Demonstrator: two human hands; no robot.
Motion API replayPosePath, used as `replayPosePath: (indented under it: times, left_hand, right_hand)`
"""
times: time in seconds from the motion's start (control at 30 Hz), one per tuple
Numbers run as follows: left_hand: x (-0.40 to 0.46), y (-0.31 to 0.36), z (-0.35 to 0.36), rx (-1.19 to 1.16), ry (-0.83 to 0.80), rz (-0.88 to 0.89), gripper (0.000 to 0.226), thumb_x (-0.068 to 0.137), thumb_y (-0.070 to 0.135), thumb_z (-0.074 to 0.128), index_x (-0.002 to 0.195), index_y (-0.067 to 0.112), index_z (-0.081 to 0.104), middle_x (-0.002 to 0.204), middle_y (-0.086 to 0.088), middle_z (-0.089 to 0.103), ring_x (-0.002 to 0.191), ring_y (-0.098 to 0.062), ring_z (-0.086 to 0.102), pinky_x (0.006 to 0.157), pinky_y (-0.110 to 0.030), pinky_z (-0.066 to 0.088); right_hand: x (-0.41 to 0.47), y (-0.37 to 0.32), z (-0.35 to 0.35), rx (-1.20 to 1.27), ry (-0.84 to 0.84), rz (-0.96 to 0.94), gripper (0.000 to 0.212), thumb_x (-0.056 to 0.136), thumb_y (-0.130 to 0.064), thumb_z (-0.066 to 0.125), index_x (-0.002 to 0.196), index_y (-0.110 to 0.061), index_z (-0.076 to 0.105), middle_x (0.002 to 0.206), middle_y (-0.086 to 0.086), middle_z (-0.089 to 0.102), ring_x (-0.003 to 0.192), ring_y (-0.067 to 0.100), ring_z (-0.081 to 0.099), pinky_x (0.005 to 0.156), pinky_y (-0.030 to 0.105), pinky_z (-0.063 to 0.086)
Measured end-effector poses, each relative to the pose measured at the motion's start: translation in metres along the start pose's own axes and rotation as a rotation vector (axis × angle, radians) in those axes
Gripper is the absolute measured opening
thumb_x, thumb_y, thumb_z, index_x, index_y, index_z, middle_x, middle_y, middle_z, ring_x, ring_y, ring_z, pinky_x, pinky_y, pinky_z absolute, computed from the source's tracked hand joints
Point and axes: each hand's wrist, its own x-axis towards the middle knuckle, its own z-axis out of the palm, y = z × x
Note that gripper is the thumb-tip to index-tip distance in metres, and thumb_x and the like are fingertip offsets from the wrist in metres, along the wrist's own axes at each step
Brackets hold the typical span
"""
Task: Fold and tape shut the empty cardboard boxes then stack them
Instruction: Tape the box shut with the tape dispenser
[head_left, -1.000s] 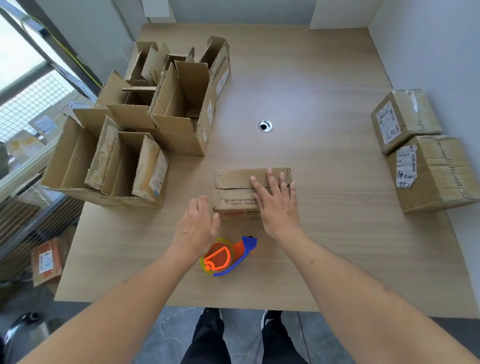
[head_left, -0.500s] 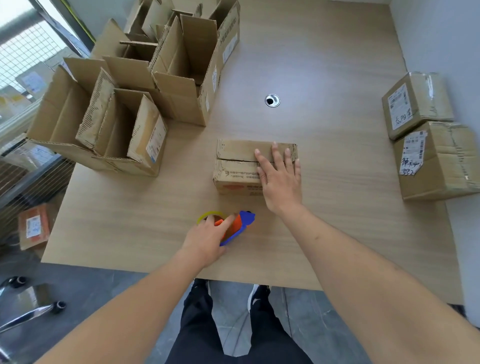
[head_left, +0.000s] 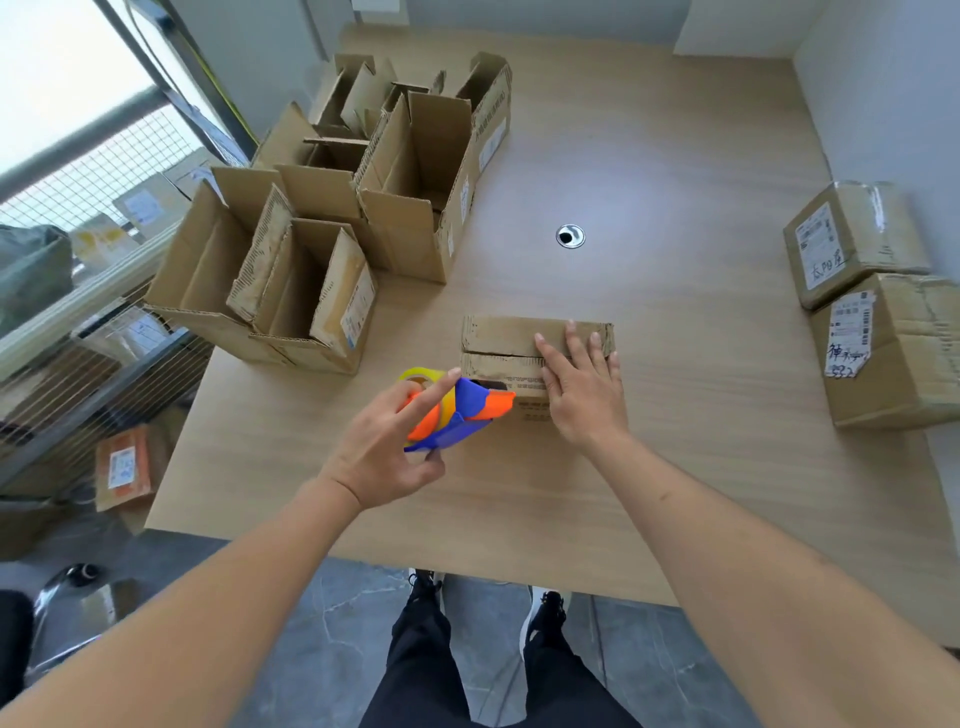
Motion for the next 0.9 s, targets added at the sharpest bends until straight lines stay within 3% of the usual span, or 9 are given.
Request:
replayPosePath:
  times: [0.23,0.4,0.57,0.67,0.77,0.83,0.9]
  left_hand:
    - [0.053,0.014,-0.024,0.092,-0.029,0.130,0.088,0.082,0.036,0.063,0.161,0.034,0.025,0.114,-0.005,0.050,0.091,-0.025,0.049,0.079,-0.041,0.051]
    - [0.078,0.016,-0.015,0.192,-0.145,0.177,0.103,0.077,0.031,0.076,0.160,0.046,0.018,0.116,-0.003,0.049,0.095,-0.028,0.051,0.084,-0.044,0.051]
    - [0.093,0.025,-0.014,0.248,-0.217,0.202,0.083,0.082,0.065,0.055,0.158,0.048,0.025,0.117,-0.006,0.051,0.098,-0.028,0.051,0.084,-0.043,0.050]
    - [0.095,0.023,-0.012,0.267,-0.247,0.198,0.082,0.082,0.056,0.055,0.157,0.050,0.025,0.120,-0.005,0.050,0.101,-0.028,0.050,0.088,-0.044,0.047]
    - [0.097,0.018,-0.010,0.300,-0.276,0.216,0.093,0.080,0.038,0.070,0.158,0.051,0.022,0.123,-0.003,0.048,0.104,-0.026,0.048,0.090,-0.044,0.046]
    - [0.099,0.019,-0.011,0.302,-0.287,0.222,0.087,0.081,0.042,0.063,0.158,0.050,0.022,0.121,-0.002,0.046,0.104,-0.026,0.047,0.090,-0.044,0.046]
    - [0.100,0.021,-0.010,0.302,-0.291,0.225,0.083,0.080,0.046,0.053,0.158,0.049,0.024,0.120,-0.002,0.045,0.102,-0.026,0.045,0.089,-0.043,0.045]
  right_hand:
    - [-0.021,-0.009,0.004,0.106,-0.084,-0.048,0.056,0.108,-0.027,0.039,0.159,-0.043,0.022,0.171,-0.010,-0.002,0.158,0.025,-0.002,0.125,0.044,-0.002]
    - [-0.015,0.006,-0.019,0.163,-0.132,-0.108,0.057,0.104,-0.019,0.049,0.156,-0.038,0.034,0.170,-0.013,0.011,0.157,0.019,0.012,0.123,0.041,0.016]
    - [-0.009,0.026,-0.027,0.313,-0.085,-0.152,0.050,0.097,-0.014,0.066,0.144,-0.026,0.056,0.163,-0.010,0.035,0.151,0.017,0.031,0.119,0.036,0.030]
    - [-0.004,0.030,-0.026,0.537,-0.057,-0.079,0.050,0.095,-0.004,0.064,0.141,-0.023,0.059,0.149,-0.006,0.055,0.137,0.020,0.053,0.115,0.037,0.039]
    - [-0.004,0.034,-0.035,0.681,-0.029,-0.045,0.049,0.094,-0.011,0.070,0.139,-0.029,0.060,0.130,-0.007,0.067,0.122,0.009,0.060,0.107,0.027,0.044]
    - [-0.003,0.035,-0.038,0.714,-0.025,-0.072,0.040,0.092,-0.013,0.074,0.129,-0.029,0.068,0.122,-0.010,0.070,0.117,0.004,0.062,0.103,0.025,0.046]
    - [0.000,0.033,-0.036,0.697,0.004,-0.079,0.025,0.090,-0.015,0.076,0.111,-0.029,0.076,0.109,-0.014,0.074,0.106,0.007,0.066,0.097,0.033,0.051]
